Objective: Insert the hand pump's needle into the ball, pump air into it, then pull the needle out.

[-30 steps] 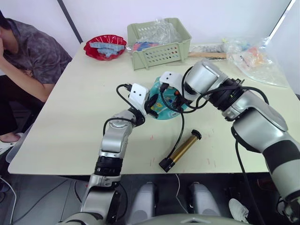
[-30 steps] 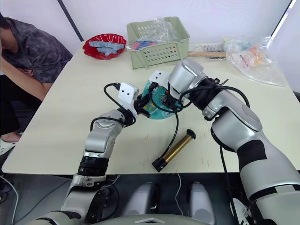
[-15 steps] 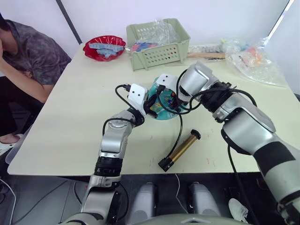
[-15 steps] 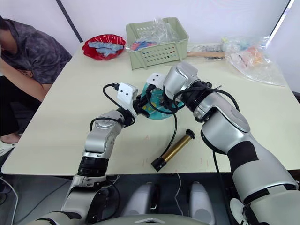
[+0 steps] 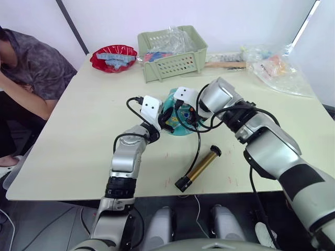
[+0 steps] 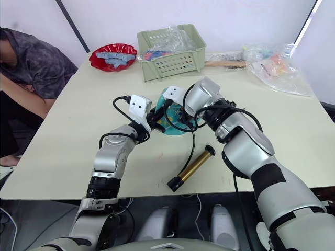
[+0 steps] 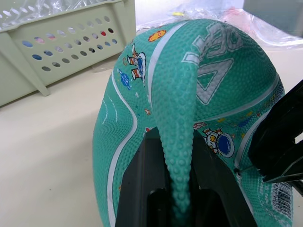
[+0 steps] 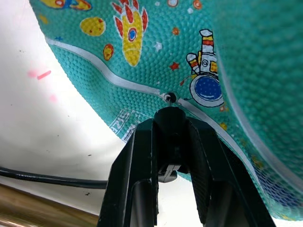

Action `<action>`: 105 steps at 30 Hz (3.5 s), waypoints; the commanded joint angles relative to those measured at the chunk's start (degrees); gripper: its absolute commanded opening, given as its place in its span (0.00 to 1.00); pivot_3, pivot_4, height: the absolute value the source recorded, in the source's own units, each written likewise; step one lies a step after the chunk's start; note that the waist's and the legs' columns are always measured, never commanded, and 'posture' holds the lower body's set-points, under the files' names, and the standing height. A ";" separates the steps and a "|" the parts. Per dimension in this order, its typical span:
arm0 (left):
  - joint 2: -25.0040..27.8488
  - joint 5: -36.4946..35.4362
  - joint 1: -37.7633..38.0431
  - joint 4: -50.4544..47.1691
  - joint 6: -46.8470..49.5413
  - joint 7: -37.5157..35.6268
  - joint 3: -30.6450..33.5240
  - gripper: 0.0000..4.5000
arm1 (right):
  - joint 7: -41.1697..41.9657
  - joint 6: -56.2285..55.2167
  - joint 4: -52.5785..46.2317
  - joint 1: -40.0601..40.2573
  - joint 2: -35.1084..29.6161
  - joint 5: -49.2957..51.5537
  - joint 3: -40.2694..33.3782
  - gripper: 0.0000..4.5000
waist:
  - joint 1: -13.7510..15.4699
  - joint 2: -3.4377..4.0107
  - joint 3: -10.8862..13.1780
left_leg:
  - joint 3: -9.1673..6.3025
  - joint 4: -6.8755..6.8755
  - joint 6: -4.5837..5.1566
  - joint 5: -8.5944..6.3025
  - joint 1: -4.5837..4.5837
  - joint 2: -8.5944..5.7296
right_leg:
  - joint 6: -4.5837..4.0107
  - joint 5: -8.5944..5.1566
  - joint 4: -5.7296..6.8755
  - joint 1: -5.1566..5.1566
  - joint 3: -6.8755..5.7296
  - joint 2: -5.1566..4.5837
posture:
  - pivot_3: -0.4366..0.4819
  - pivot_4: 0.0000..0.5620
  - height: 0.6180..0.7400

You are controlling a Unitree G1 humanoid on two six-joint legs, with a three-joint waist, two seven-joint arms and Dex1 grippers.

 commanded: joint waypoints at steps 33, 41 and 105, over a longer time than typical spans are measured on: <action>-0.51 -0.65 0.48 2.29 0.50 -4.37 -8.13 0.00 | 1.89 -1.38 -30.02 11.83 -14.51 -0.21 -3.73 0.97 | 2.02 0.02 0.10 | -0.03 0.02 0.01 0.00 -0.14 -0.08 | 0.07 -0.04 -0.13 0.01 -0.05 -0.11 | 0.48 0.27 1.00; -0.38 -0.82 0.63 2.54 0.46 -4.11 -8.19 0.00 | 3.41 1.86 -40.69 15.41 -21.44 6.28 -10.17 0.99 | 2.76 0.05 0.16 | -0.10 0.03 0.01 0.00 -0.50 -0.10 | 0.07 -0.03 -0.17 -0.30 -0.15 -0.13 | 0.48 0.27 1.00; 0.25 -0.22 0.36 4.68 -0.77 -4.61 -8.43 0.00 | -27.79 17.39 -51.86 28.09 -12.45 23.06 -22.67 0.37 | 2.78 0.07 0.15 | -0.53 0.21 0.03 0.01 -0.84 -0.15 | 0.06 -0.03 -0.27 -0.31 -0.58 -0.18 | 0.48 0.27 1.00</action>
